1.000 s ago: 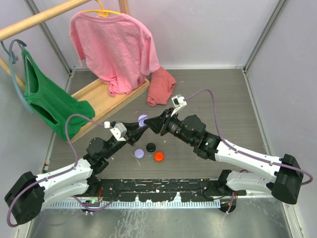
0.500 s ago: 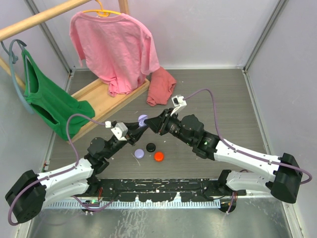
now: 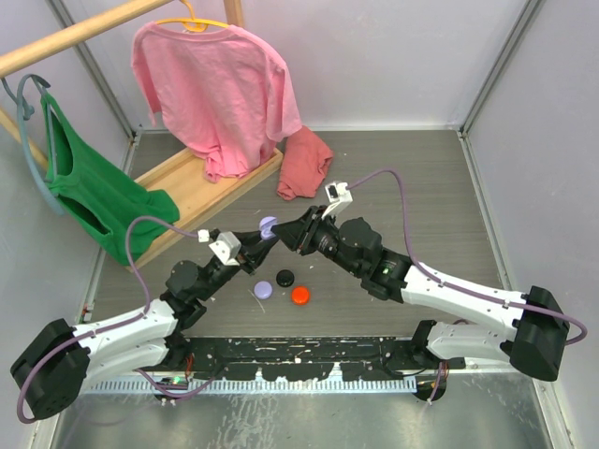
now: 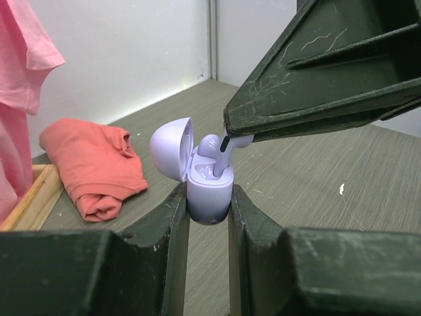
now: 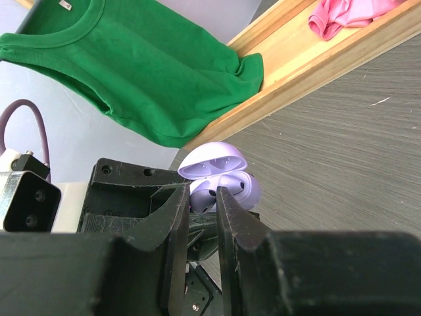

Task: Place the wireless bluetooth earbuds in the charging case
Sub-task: Place the earbud in the charging case, then close the charging case, then place the charging case at the center of the board, then reset both arms

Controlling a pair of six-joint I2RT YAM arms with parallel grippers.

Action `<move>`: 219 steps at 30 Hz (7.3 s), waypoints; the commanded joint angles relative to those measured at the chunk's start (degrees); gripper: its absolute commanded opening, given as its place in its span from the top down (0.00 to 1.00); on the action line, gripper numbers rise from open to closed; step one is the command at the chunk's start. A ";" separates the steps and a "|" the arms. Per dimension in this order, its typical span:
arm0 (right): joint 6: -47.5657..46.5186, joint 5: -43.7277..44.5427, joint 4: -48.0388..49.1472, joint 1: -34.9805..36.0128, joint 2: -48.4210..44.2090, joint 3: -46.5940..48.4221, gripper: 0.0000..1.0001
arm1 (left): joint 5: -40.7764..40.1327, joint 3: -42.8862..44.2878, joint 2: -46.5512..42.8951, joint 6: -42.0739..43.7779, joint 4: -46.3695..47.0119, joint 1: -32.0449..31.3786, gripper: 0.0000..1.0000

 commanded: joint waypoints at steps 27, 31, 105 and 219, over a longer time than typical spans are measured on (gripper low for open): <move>-11.68 -2.22 -1.23 1.15 -7.19 0.46 0.41 | -0.74 -0.05 -0.72 -0.03 4.41 0.34 0.99; -15.82 -4.16 -5.48 1.16 -7.32 3.22 0.37 | 1.69 0.17 -1.91 -1.00 3.03 0.33 0.99; -17.07 -54.71 -7.21 -19.19 6.72 5.45 0.30 | 18.93 6.39 5.82 -18.95 -0.76 0.35 1.00; -29.48 26.09 -47.12 -24.92 -47.12 -1.78 0.00 | -26.51 26.62 -44.46 -16.91 -87.63 4.71 0.02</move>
